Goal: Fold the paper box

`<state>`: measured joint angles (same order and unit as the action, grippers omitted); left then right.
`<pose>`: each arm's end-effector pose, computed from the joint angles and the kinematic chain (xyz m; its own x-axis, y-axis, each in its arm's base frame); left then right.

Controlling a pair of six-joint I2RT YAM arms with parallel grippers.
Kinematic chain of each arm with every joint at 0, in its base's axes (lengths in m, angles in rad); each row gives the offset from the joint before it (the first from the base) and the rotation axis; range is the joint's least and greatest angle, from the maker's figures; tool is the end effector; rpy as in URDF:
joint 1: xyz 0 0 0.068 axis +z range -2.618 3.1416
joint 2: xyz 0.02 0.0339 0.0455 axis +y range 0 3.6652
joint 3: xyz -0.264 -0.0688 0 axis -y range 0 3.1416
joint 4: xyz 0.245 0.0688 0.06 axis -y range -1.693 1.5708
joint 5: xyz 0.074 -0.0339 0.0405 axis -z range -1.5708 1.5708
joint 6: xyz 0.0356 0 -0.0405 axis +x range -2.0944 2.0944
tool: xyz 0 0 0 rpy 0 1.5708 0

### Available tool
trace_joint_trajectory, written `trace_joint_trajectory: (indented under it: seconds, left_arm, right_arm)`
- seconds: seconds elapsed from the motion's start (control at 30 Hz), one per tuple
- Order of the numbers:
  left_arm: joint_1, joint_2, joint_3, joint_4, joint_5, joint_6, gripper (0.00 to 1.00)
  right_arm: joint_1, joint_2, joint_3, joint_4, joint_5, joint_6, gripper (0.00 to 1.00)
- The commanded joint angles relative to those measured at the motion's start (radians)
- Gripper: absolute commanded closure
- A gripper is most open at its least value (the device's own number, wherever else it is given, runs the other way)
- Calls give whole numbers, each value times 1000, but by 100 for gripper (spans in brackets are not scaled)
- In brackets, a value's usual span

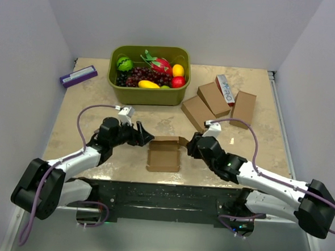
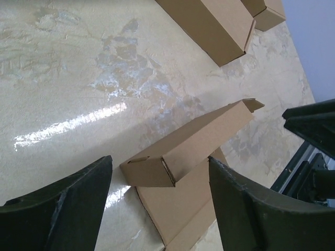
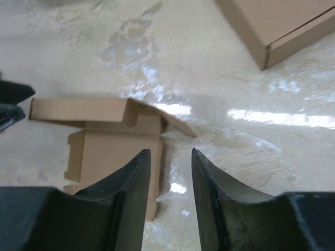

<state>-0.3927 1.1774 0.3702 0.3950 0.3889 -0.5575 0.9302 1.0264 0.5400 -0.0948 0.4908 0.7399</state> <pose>0.2069 -0.1003 0.1790 -0.6712 -0.2519 -0.6971 0.3770 0.6937 -0.6137 0.1425 0.1631 0.2200 -0.5603 0.2432 -0.7917 -0.1271 0.9193 0.3724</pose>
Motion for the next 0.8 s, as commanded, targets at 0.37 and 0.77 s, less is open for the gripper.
trace_joint_trajectory:
  seconds: [0.37, 0.77]
  left_arm:
    - [-205, -252, -60, -145, -208, 73, 32]
    - [-273, -161, -292, 231, -165, -87, 40]
  right_arm:
    - [119, 359, 64, 170, -109, 47, 79]
    - [119, 471, 81, 73, -23, 119, 87]
